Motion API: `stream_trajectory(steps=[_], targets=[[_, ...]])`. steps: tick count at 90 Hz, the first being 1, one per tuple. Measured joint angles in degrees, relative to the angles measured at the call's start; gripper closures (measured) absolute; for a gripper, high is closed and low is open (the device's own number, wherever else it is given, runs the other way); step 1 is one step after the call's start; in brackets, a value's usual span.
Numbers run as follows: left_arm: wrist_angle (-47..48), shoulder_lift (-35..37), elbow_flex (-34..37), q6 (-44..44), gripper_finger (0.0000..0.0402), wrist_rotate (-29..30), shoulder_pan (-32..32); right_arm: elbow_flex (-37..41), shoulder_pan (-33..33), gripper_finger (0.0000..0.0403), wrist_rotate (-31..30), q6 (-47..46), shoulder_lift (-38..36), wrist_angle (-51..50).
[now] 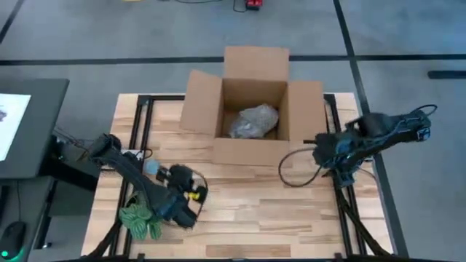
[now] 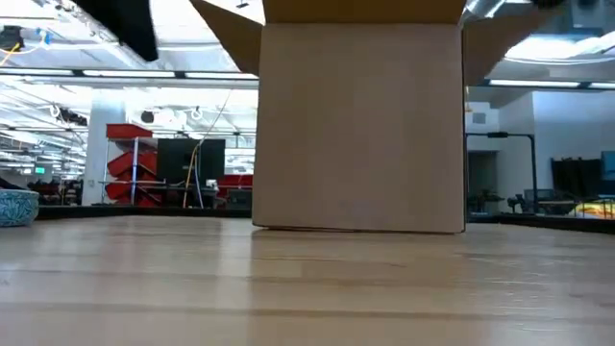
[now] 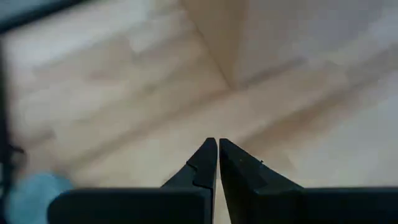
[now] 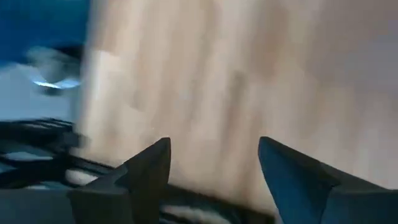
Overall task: Wrap mug
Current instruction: Close the cardboard box
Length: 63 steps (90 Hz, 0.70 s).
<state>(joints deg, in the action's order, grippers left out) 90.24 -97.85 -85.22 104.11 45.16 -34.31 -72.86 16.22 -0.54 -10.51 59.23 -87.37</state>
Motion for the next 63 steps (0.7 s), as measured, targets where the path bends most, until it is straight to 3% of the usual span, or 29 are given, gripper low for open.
stream_trajectory(steps=[13,32,42,63], targets=[[-0.44,2.29,3.82,-6.93,0.0402,0.10,6.32,4.34,0.71,0.0205,-17.93,-10.21,-3.22,-2.99],[-0.02,2.19,9.23,-12.37,0.0402,0.83,13.44,4.83,0.71,0.0233,-33.35,-19.30,-7.51,-2.63],[-0.08,2.17,10.66,-11.93,0.0402,8.54,13.81,4.83,1.20,0.0243,-39.68,-20.17,-8.78,-2.21],[-0.41,2.26,10.65,-17.30,0.0402,30.63,13.71,4.83,3.11,0.0261,-54.45,-16.70,-8.74,0.18]])
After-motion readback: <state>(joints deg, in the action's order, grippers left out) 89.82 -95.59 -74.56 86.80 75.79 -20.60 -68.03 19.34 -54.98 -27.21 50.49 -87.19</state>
